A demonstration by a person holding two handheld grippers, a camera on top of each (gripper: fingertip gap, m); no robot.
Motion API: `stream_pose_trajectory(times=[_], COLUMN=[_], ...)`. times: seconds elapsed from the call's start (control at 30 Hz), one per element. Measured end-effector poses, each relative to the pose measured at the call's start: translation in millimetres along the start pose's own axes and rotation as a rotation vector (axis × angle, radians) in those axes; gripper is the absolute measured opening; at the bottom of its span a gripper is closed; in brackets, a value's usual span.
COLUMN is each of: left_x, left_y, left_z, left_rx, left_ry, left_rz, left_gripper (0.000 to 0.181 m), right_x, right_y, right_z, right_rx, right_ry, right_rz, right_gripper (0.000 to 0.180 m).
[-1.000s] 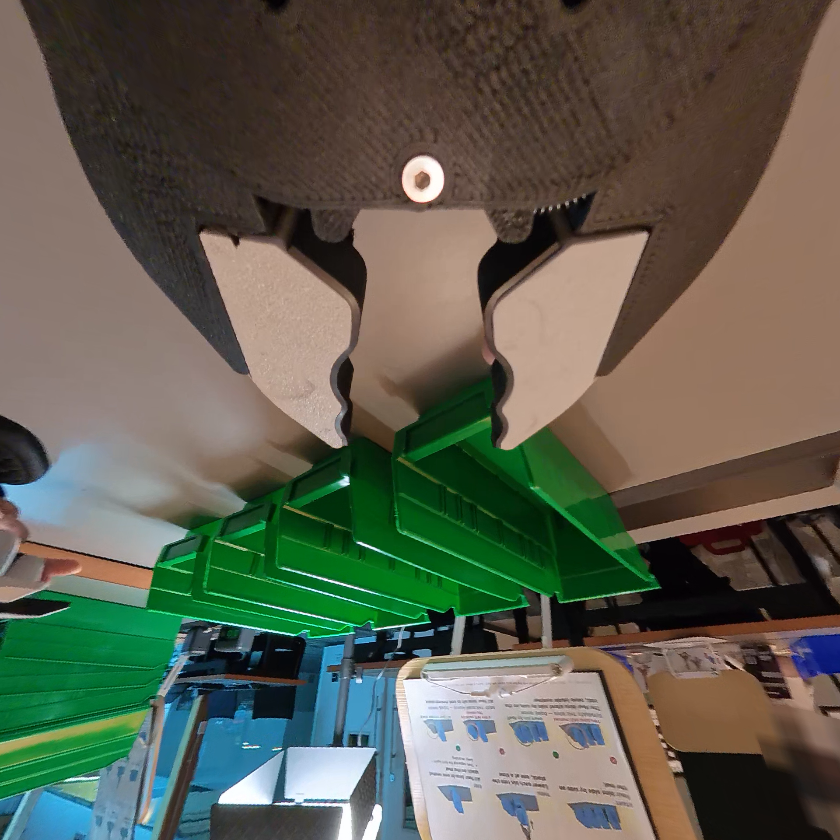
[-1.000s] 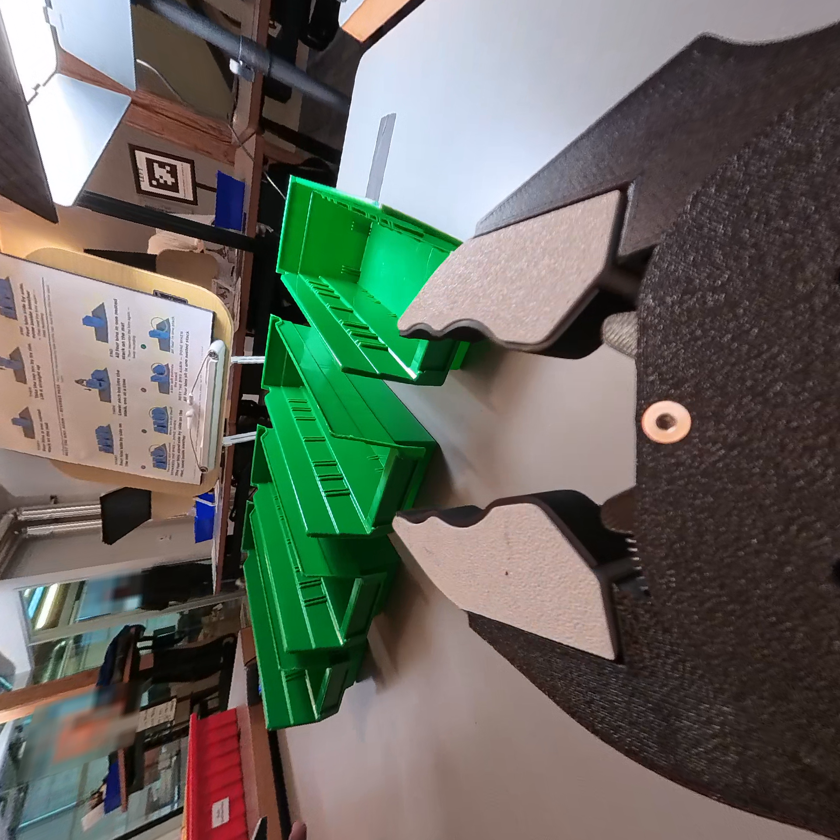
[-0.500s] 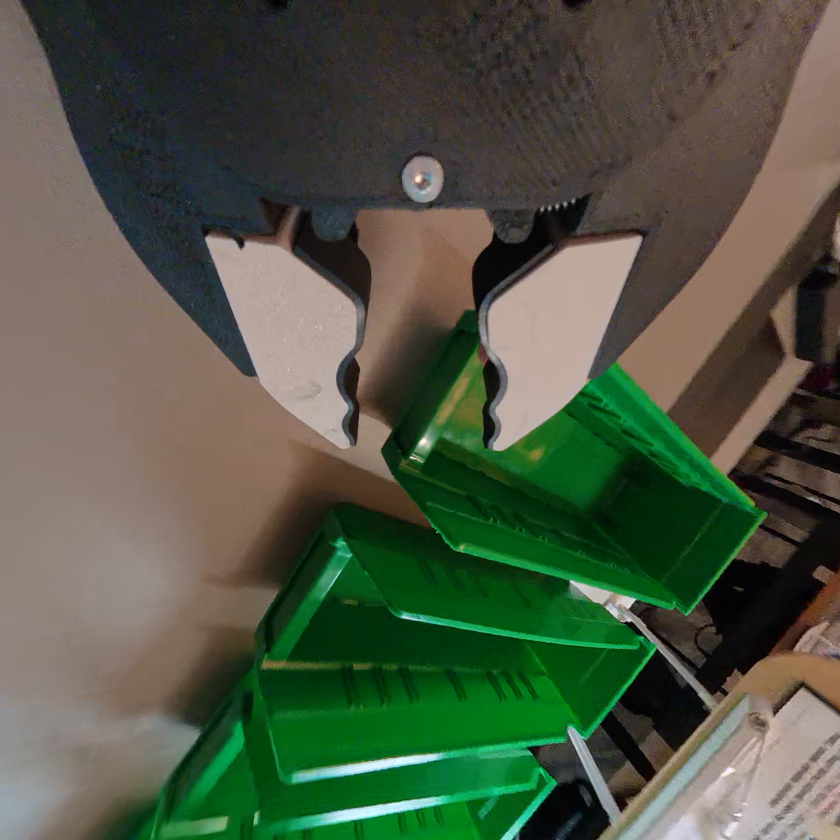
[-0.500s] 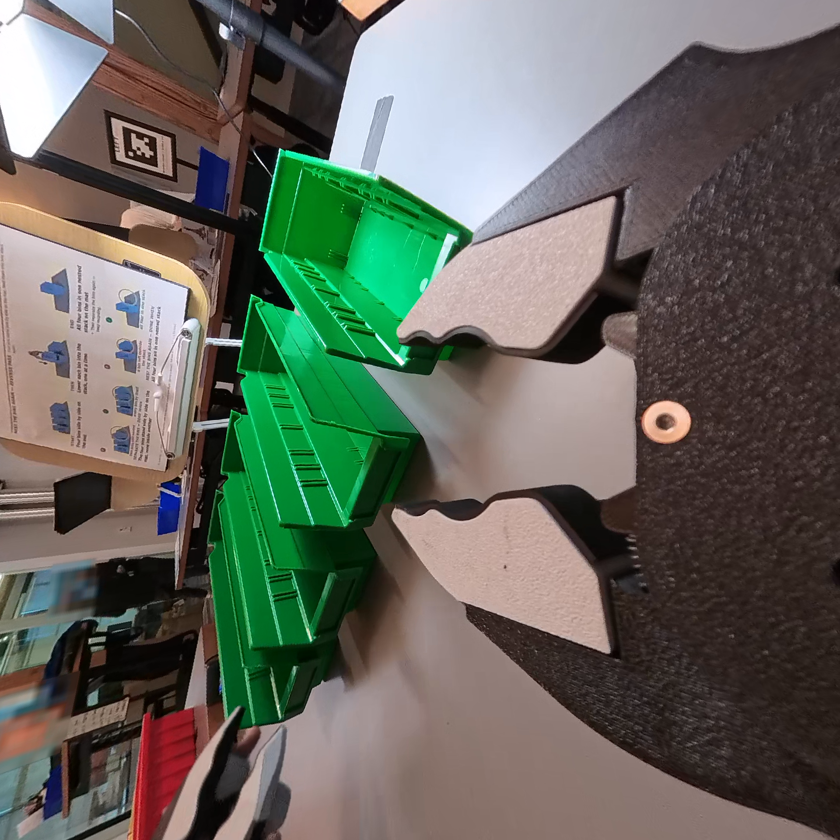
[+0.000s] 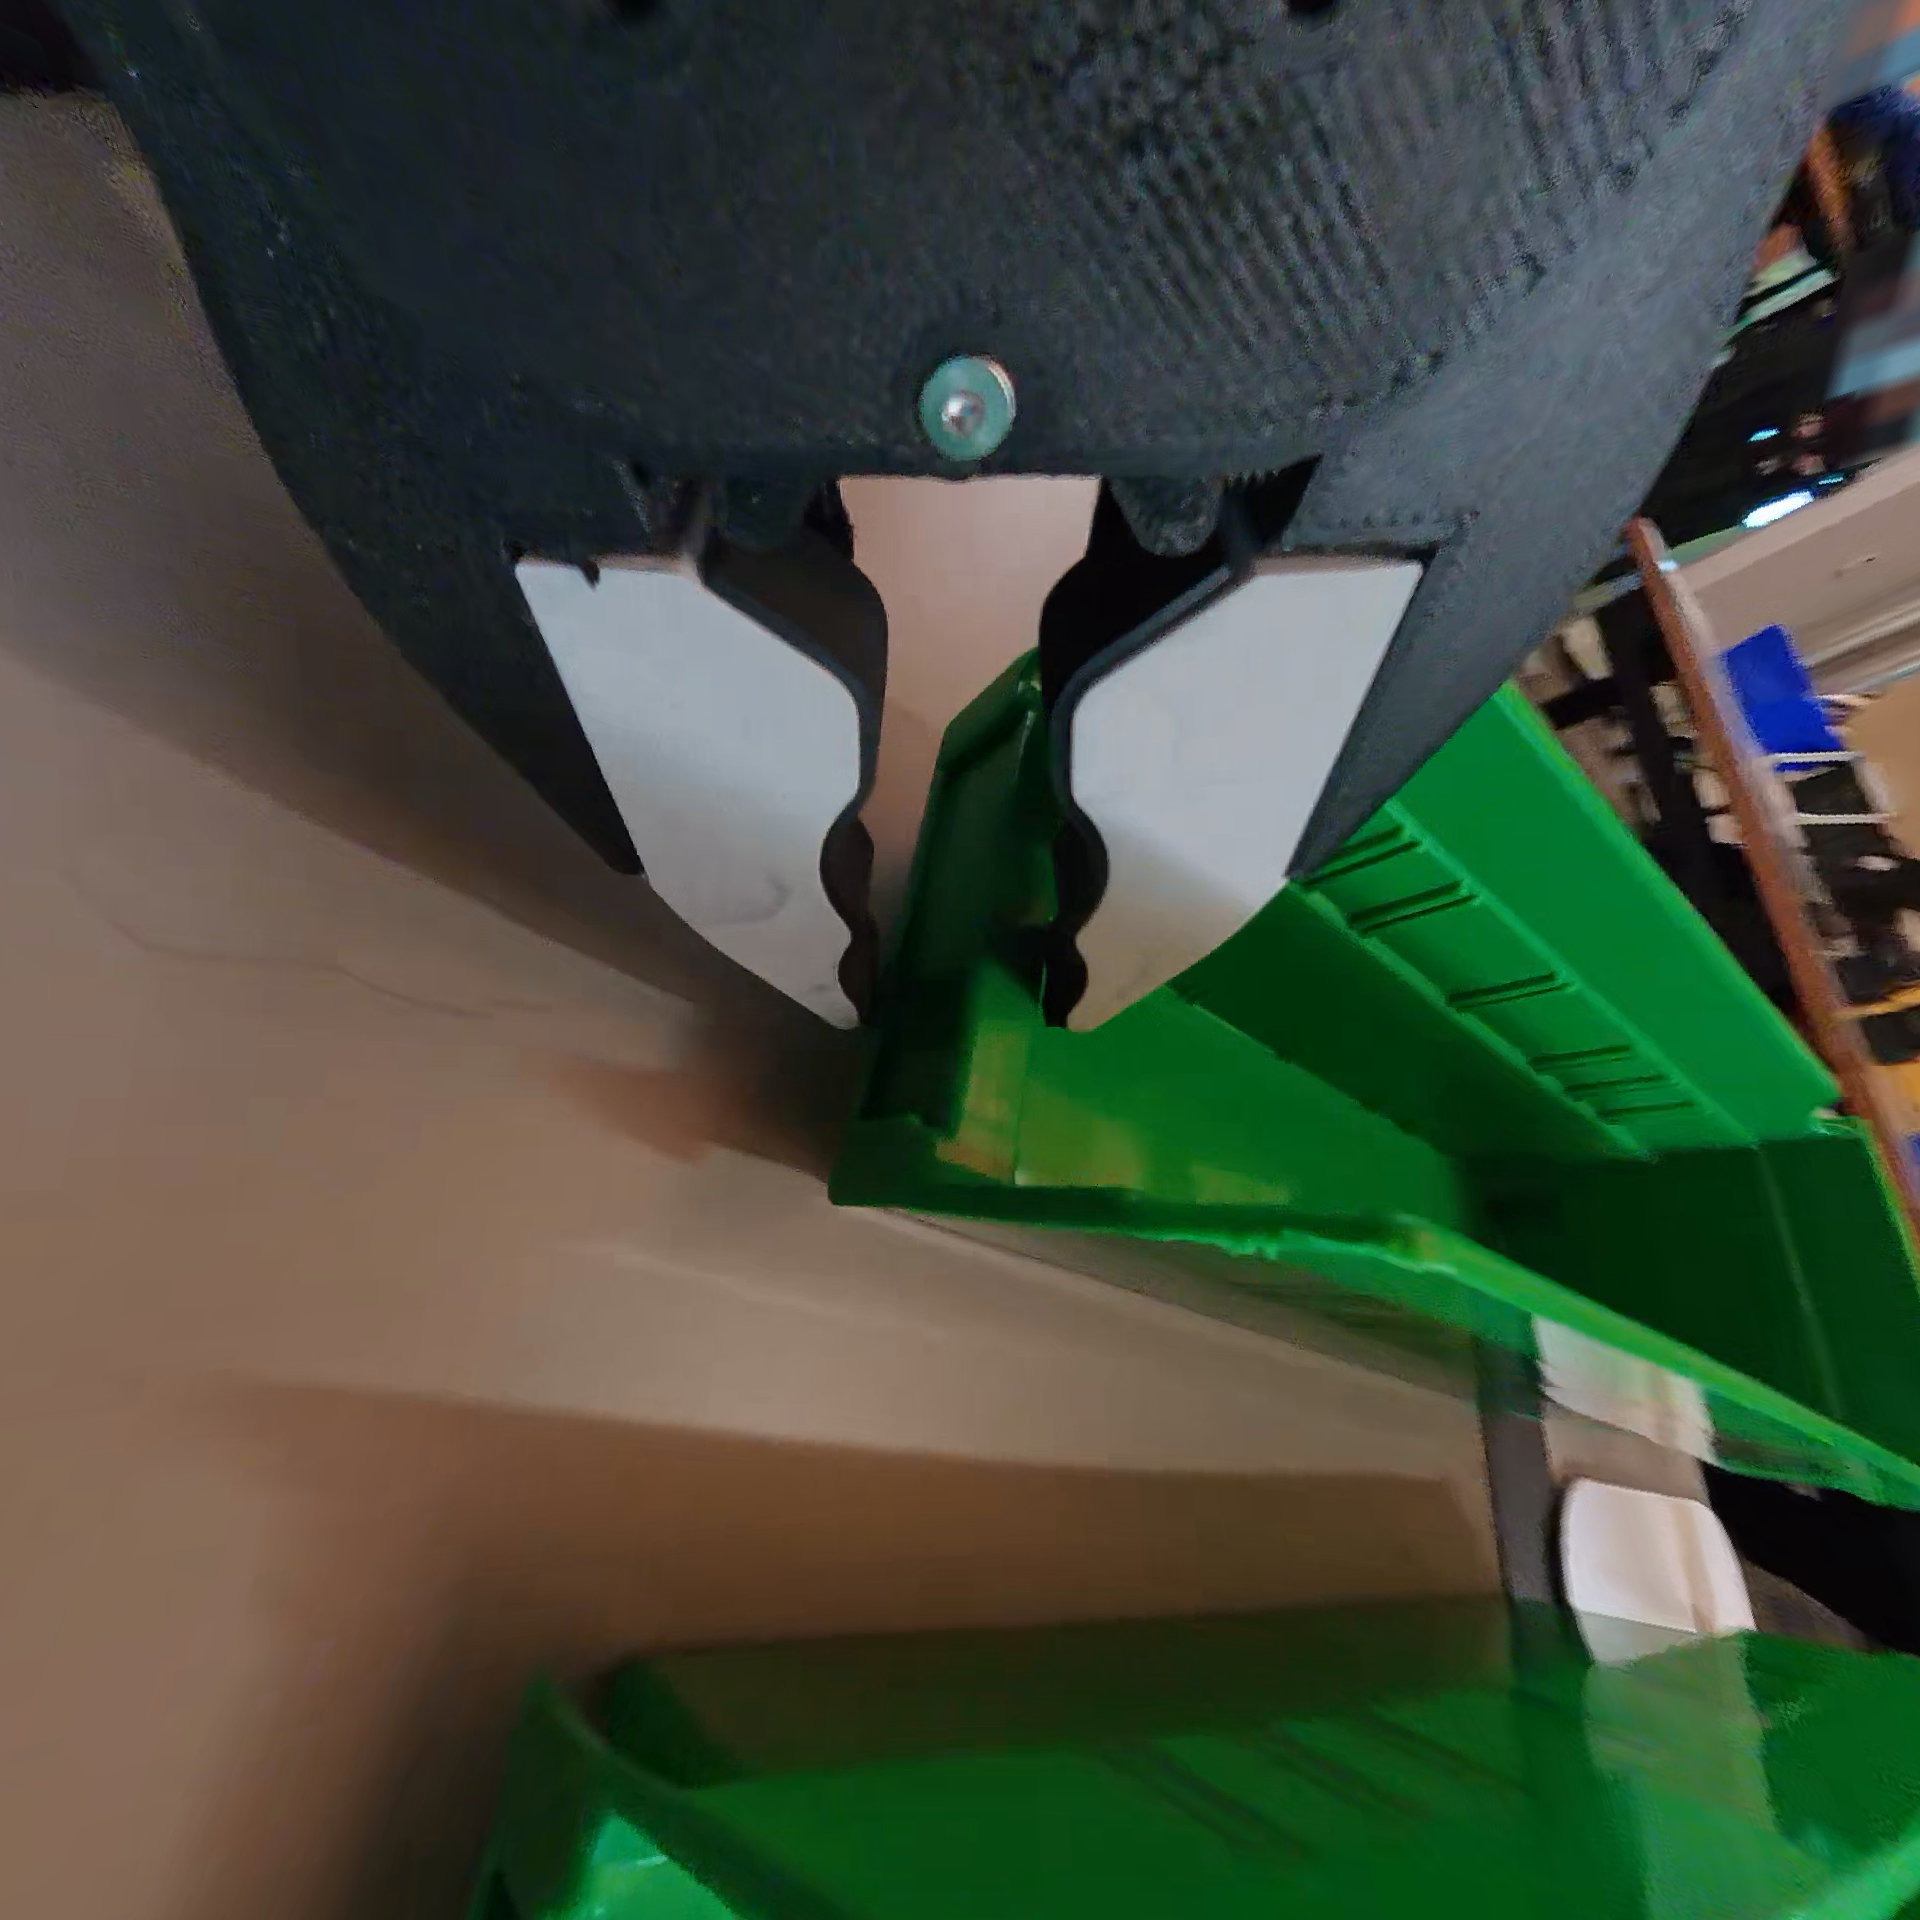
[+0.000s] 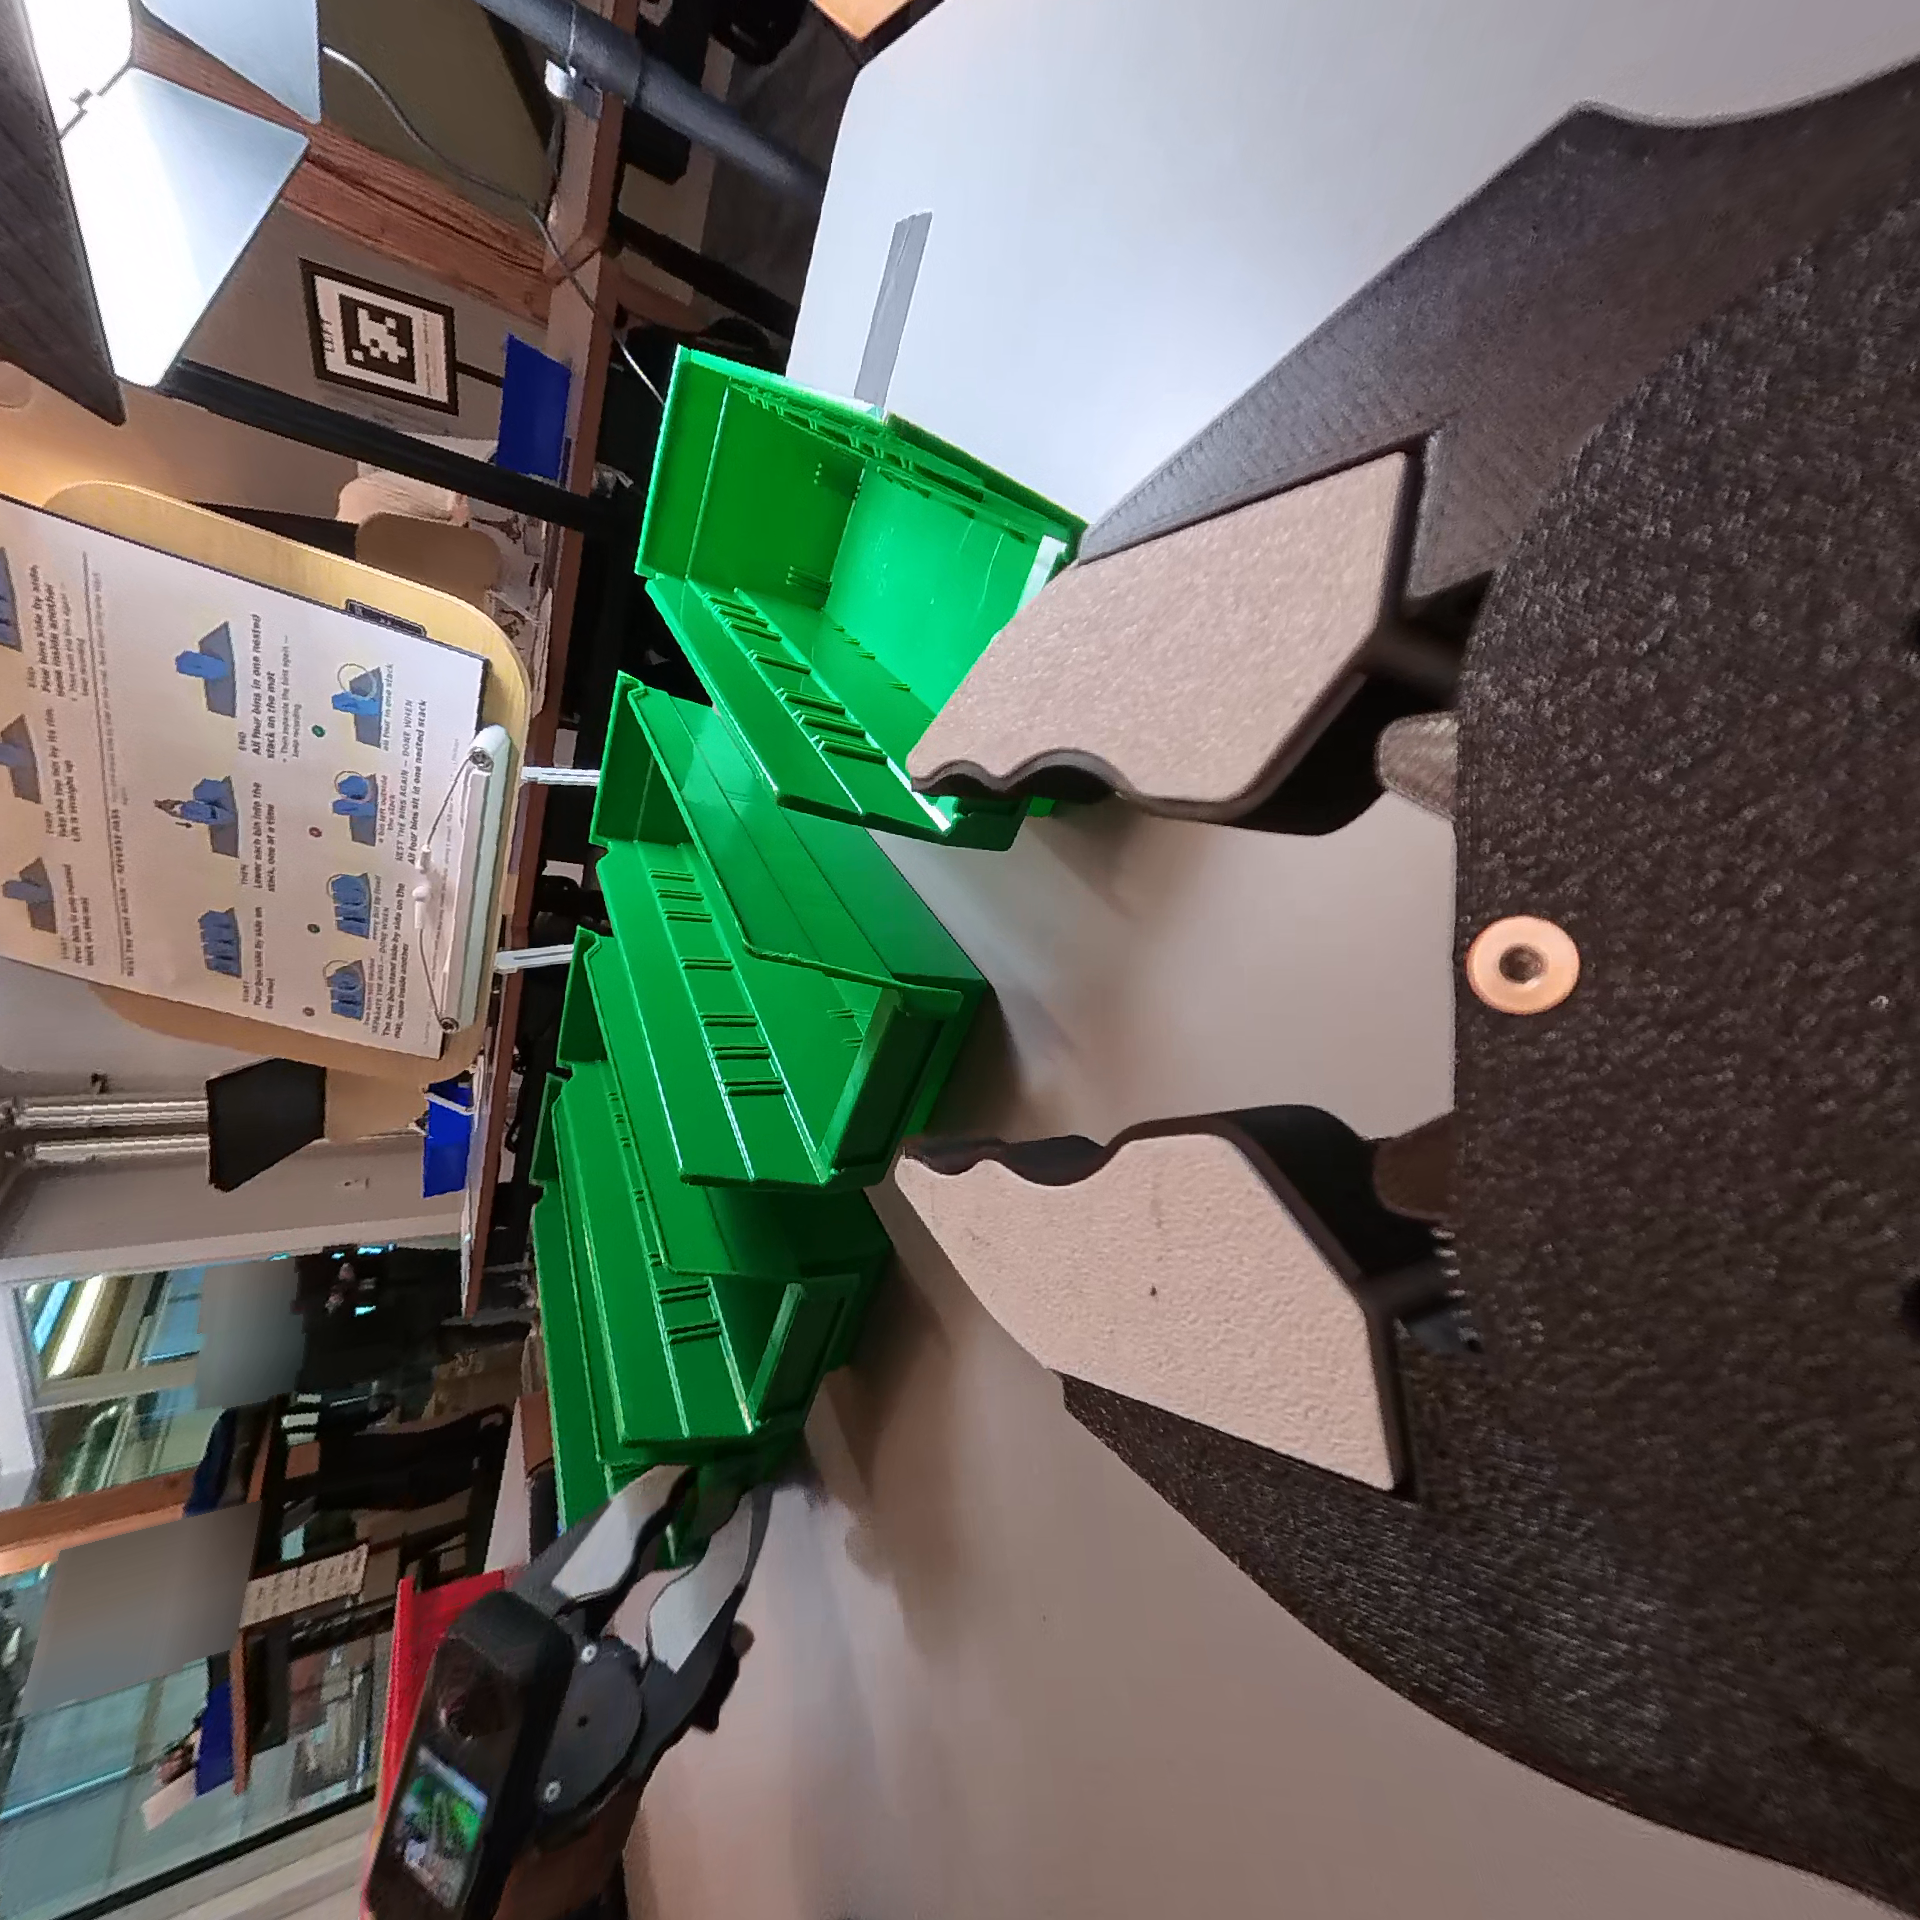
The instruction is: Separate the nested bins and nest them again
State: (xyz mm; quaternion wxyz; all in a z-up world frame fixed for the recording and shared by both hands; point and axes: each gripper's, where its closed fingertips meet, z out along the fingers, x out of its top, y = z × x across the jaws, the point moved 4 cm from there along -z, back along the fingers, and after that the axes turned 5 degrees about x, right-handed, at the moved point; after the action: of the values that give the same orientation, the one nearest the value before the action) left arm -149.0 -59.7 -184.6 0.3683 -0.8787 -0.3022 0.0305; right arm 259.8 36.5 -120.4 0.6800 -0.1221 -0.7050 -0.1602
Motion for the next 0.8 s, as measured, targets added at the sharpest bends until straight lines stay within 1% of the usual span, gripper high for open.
stream_pose_trajectory(times=[0.1,0.17,0.37,0.5,0.57,0.67,0.8], left_x=[1.6,6.6,32.3,54.4,66.9,79.8,77.8], left_y=[0.1,-3.0,-42.2,-76.7,-85.9,-90.6,-87.3], left_z=[-2.3,-11.6,-63.9,-98.0,-109.7,-112.1,-102.2], left_rx=[0.038,0.057,0.176,0.298,0.296,0.284,0.270], left_ry=[0.024,0.057,0.109,0.148,0.167,0.179,0.155], left_rz=[0.036,0.042,0.053,0.082,0.076,0.079,0.101], left_gripper=[0.032,0.031,0.031,0.028,0.027,0.027,0.027], right_x=[-0.4,-0.3,-0.5,-0.3,-0.5,-0.1,0.6], right_y=[-0.2,-0.2,-0.5,-0.3,0.0,0.4,1.4], right_z=[0.4,0.1,0.4,0.0,0.1,-0.9,-2.9], right_rx=[0.006,0.008,0.010,0.004,0.005,0.003,0.001], right_ry=[-0.003,-0.002,-0.005,-0.003,-0.005,0.000,0.011], right_rz=[0.003,0.005,0.003,0.002,0.005,0.008,0.019], right_gripper=[0.062,0.062,0.062,0.061,0.061,0.061,0.060])
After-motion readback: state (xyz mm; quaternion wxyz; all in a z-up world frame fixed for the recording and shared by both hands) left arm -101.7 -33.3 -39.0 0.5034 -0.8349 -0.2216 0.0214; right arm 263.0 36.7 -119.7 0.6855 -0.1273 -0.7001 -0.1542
